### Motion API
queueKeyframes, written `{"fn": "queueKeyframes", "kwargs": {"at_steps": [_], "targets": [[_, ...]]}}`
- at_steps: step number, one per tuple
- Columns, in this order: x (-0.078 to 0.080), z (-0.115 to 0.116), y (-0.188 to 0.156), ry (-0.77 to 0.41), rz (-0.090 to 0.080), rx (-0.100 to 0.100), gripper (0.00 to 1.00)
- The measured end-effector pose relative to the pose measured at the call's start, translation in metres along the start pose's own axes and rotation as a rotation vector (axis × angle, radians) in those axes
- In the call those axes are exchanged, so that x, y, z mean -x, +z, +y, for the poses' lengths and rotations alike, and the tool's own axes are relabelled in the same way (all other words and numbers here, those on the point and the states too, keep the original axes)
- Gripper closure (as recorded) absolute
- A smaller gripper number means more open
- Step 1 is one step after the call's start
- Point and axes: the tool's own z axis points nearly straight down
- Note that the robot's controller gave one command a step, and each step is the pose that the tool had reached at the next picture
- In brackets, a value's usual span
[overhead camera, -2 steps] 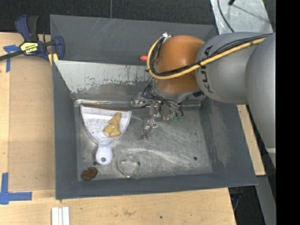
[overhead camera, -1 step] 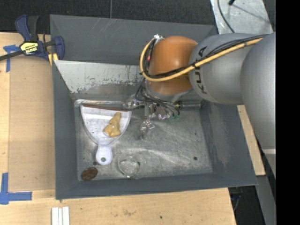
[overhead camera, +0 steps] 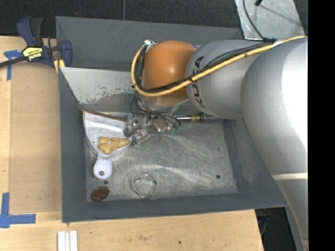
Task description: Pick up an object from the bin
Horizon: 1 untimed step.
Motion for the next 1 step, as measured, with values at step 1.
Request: {"fn": "queueKeyframes", "kwargs": {"at_steps": [1], "targets": [[0.0000,0.0000,0.0000,0.001,0.000,0.000,1.00]]}}
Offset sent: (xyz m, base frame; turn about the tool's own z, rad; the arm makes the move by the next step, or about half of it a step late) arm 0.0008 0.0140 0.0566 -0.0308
